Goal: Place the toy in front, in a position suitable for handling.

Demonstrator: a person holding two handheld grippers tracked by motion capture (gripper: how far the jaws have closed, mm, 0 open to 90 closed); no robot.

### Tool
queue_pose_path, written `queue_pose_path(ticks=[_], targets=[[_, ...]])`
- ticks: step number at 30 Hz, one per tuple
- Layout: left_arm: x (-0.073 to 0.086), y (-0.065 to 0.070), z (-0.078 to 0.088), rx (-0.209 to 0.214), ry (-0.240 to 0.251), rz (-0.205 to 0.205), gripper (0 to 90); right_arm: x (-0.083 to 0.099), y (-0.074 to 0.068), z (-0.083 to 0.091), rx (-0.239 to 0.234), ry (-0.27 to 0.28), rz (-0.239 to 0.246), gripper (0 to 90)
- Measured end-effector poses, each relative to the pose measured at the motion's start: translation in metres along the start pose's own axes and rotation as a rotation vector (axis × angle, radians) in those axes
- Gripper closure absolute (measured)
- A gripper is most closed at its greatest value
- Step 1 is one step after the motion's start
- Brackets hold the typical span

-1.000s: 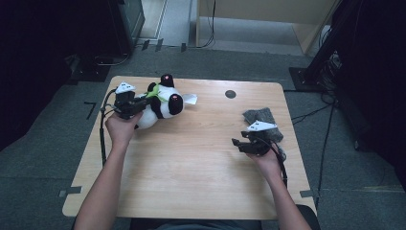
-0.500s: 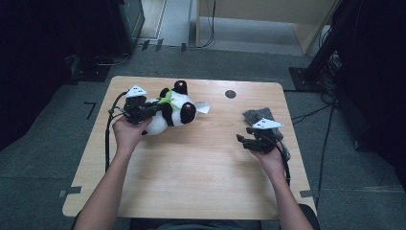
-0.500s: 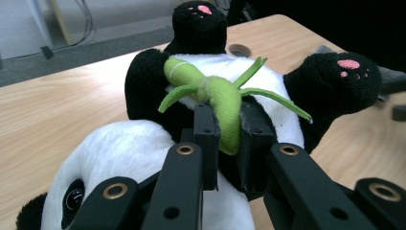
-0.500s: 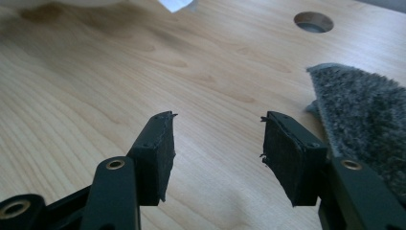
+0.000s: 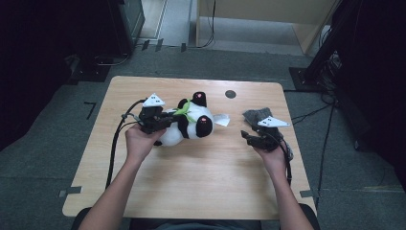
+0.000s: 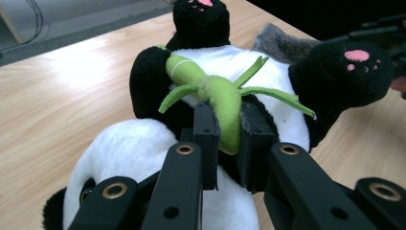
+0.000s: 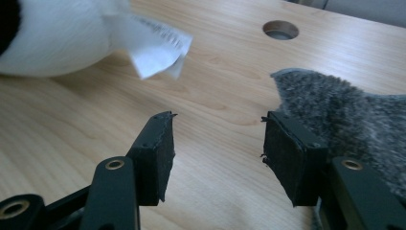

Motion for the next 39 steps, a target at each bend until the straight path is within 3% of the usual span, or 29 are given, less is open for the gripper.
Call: queue_pose_path(ticks=[8,15,18,22,26,28,31,34,39], targets=[[0.003,0.024,-0.017,0.065,-0.03,0.002,80.5,-0.004,0.02,-0.003,0.066,0.007,-0.042,43.8],[0.004,0.038,-0.031,0.085,-0.044,0.007,79.9,-0.014,0.045,0.0,0.142,0.013,-0.063,43.7],[0.004,0.041,-0.032,0.074,-0.042,0.004,79.7,-0.015,0.056,0.001,0.158,0.021,-0.083,43.7],[0.004,0.043,-0.033,0.066,-0.032,0.023,79.1,-0.015,0.069,0.004,0.228,0.029,-0.039,43.9],[0.006,0.047,-0.034,0.038,-0.006,0.043,78.3,-0.012,0.077,0.0,0.219,0.011,-0.075,44.5],[0.007,0.048,-0.034,0.035,0.004,0.054,77.0,-0.01,0.079,-0.004,0.223,-0.005,-0.069,44.8],[0.009,0.05,-0.034,0.03,0.006,0.04,73.9,-0.009,0.08,-0.012,0.207,-0.017,-0.084,45.4],[0.01,0.05,-0.033,0.036,0.013,0.047,66.5,-0.009,0.081,-0.02,0.204,-0.033,-0.087,47.8],[0.012,0.052,-0.036,0.018,0.02,0.023,51.4,-0.004,0.087,-0.029,0.226,-0.088,-0.091,52.7]])
Point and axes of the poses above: each handheld gripper's, and its own axes: z roughly backward along the jaws, x roughly out of its underside, y roughly to its right, the point moved 7 cm from there along -z, roughly forward along the jaws, and after that the axes turned 11 degrees about -z, right-handed, at the moved point
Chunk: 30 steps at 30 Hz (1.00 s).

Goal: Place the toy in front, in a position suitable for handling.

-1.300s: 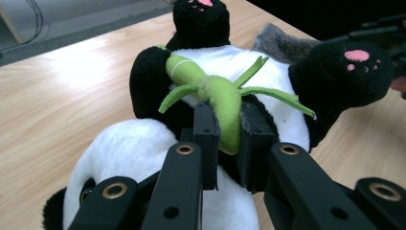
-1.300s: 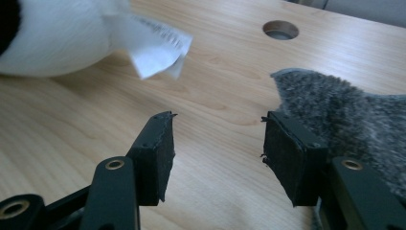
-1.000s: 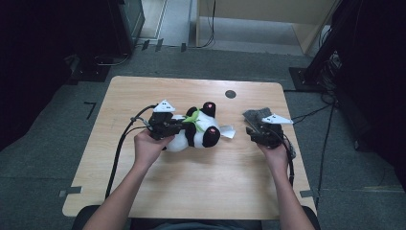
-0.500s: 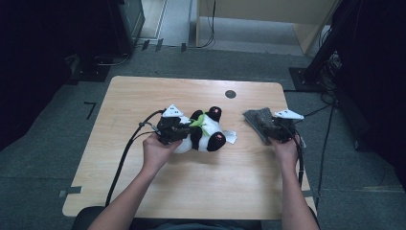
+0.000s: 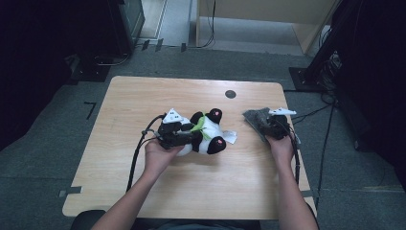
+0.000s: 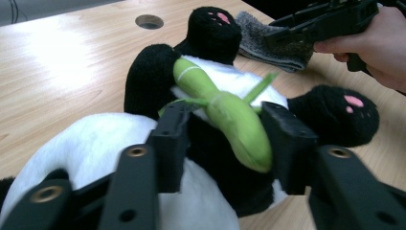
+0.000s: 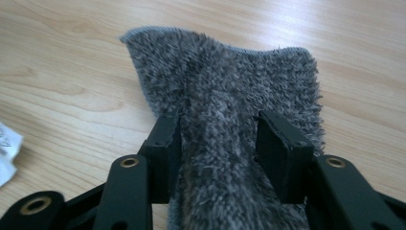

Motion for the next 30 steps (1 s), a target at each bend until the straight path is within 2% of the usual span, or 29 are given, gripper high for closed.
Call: queue_pose_path(ticks=[3,6,10,15,22,25,28,30], targets=[[0.001,0.001,0.0,-0.014,0.005,-0.021,45.4,0.0,0.004,-0.004,0.008,-0.011,-0.013,57.1],[0.002,0.003,0.0,-0.02,0.01,-0.041,41.5,0.002,0.006,-0.008,-0.006,-0.03,-0.028,64.2],[0.002,0.004,0.003,-0.024,0.032,-0.055,37.3,0.003,0.006,-0.013,0.001,-0.045,-0.018,70.3],[0.003,0.001,0.008,-0.022,0.039,-0.045,31.9,0.0,0.004,-0.01,0.002,-0.061,0.003,75.3],[0.009,-0.003,0.02,-0.041,0.048,-0.031,21.7,-0.007,-0.007,0.005,-0.076,-0.051,-0.027,76.5],[0.013,-0.005,0.023,-0.034,0.039,-0.013,18.2,-0.011,-0.014,0.013,-0.118,-0.036,-0.051,77.0],[0.016,-0.008,0.027,-0.051,0.041,-0.01,13.6,-0.013,-0.019,0.019,-0.148,-0.031,-0.055,77.2],[0.018,-0.009,0.03,-0.047,0.048,-0.006,13.2,-0.013,-0.022,0.022,-0.161,-0.033,-0.051,77.2]])
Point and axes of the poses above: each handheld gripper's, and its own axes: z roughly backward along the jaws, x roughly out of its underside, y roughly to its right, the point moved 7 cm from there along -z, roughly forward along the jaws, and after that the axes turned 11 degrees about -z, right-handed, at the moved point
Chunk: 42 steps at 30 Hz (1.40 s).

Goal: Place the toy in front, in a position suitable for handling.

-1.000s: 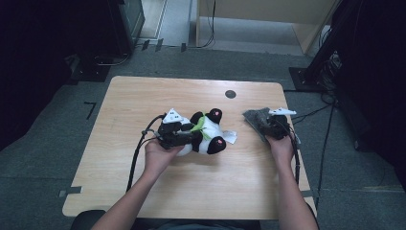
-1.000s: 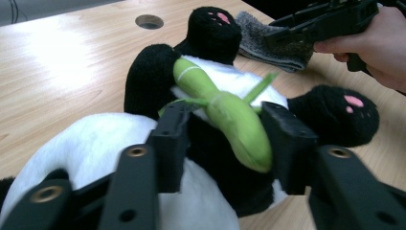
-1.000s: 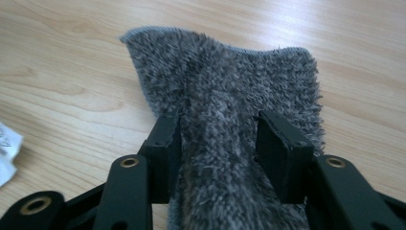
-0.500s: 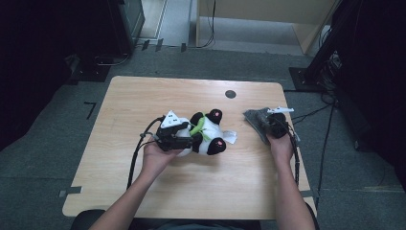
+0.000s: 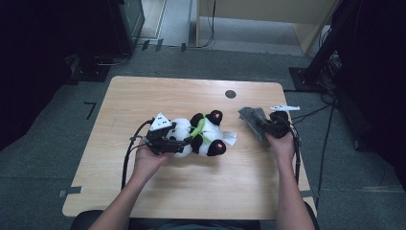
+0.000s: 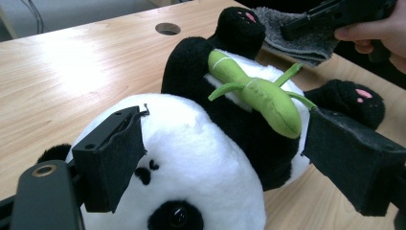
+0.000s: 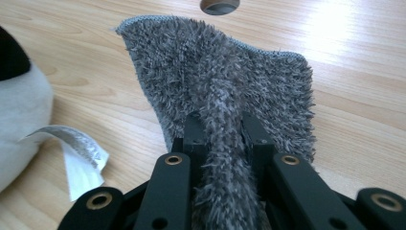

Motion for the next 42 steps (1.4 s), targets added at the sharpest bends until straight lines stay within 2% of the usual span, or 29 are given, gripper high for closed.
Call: queue_pose_path(ticks=[5,9,13,16,18,21,25,29,32,38,42], targets=[[0.005,-0.004,0.005,0.003,0.001,0.021,12.6,-0.002,-0.005,0.008,-0.008,0.007,0.011,77.0],[0.011,-0.006,0.009,-0.012,-0.015,0.018,10.7,-0.004,-0.01,0.015,-0.022,0.015,0.004,77.1],[0.017,-0.009,0.014,-0.019,-0.004,0.027,10.7,-0.004,-0.017,0.02,-0.027,0.009,0.013,76.6],[0.024,-0.011,0.017,-0.01,0.004,0.027,7.1,-0.004,-0.022,0.023,-0.029,0.009,0.027,76.1],[0.03,-0.012,0.018,0.002,0.006,0.039,7.1,-0.004,-0.026,0.024,-0.046,0.006,0.023,76.0],[0.036,-0.014,0.019,-0.014,0.005,0.044,5.1,-0.005,-0.031,0.027,-0.063,0.011,0.039,75.8],[0.045,-0.019,0.018,-0.034,-0.01,0.061,3.6,-0.007,-0.039,0.029,-0.078,0.017,0.061,75.3],[0.049,-0.018,0.016,-0.023,0.012,0.058,3.2,-0.008,-0.045,0.031,-0.087,0.027,0.077,75.2],[0.056,-0.018,0.008,-0.03,-0.033,0.068,0.8,-0.008,-0.048,0.032,-0.095,0.027,0.081,75.1],[0.056,-0.013,0.001,-0.031,-0.008,0.036,0.0,-0.009,-0.059,0.034,-0.103,0.028,0.109,74.4],[0.06,-0.013,-0.009,-0.059,-0.034,0.043,0.0,-0.009,-0.065,0.037,-0.108,0.029,0.121,74.3]])
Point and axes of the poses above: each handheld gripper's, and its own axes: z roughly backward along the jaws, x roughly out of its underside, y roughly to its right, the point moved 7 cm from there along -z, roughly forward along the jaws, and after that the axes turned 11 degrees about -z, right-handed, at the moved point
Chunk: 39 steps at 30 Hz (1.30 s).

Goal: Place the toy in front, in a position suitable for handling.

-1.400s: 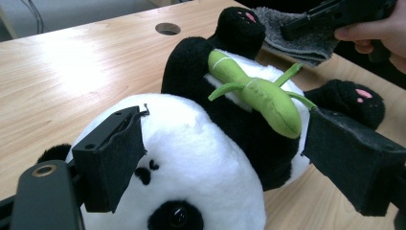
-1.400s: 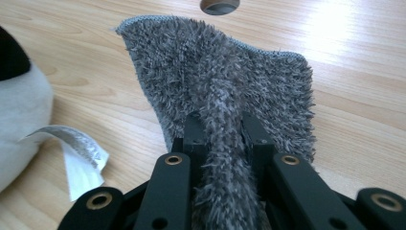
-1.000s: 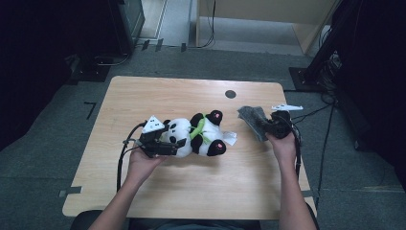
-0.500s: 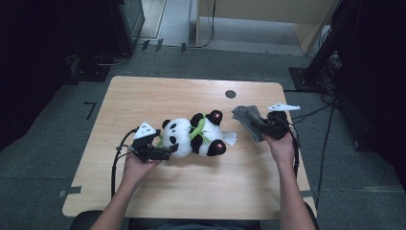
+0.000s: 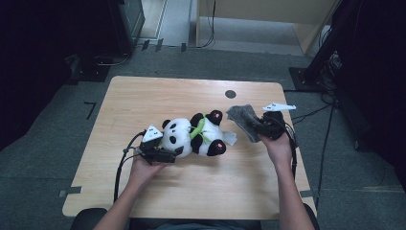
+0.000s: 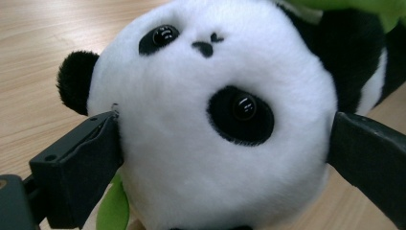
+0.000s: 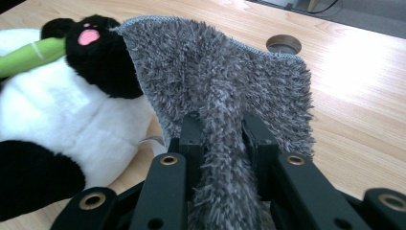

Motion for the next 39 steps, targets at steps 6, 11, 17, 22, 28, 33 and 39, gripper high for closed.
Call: queue_pose_path(ticks=[6,11,17,22,28,33,39], targets=[[0.0,-0.002,-0.003,0.016,0.025,0.014,0.0,-0.001,-0.008,0.003,-0.012,-0.001,-0.001,74.3],[0.006,-0.002,-0.008,-0.009,0.028,-0.007,0.0,-0.003,-0.012,0.006,-0.024,0.007,-0.004,74.1],[0.01,-0.001,-0.007,-0.013,0.047,-0.024,6.5,-0.007,-0.022,0.01,-0.064,0.022,-0.007,73.8],[0.013,-0.001,-0.006,-0.025,0.074,-0.03,13.9,-0.012,-0.034,0.011,-0.096,0.029,0.001,74.0],[0.011,0.0,-0.004,-0.027,0.044,-0.026,23.3,-0.018,-0.047,0.012,-0.133,0.028,0.003,74.5],[0.009,-0.002,-0.003,-0.004,0.018,-0.007,24.9,-0.027,-0.062,0.012,-0.153,0.028,0.032,74.5],[0.009,-0.002,-0.003,-0.001,0.014,-0.004,25.0,-0.036,-0.086,0.004,-0.179,0.01,0.087,74.4]])
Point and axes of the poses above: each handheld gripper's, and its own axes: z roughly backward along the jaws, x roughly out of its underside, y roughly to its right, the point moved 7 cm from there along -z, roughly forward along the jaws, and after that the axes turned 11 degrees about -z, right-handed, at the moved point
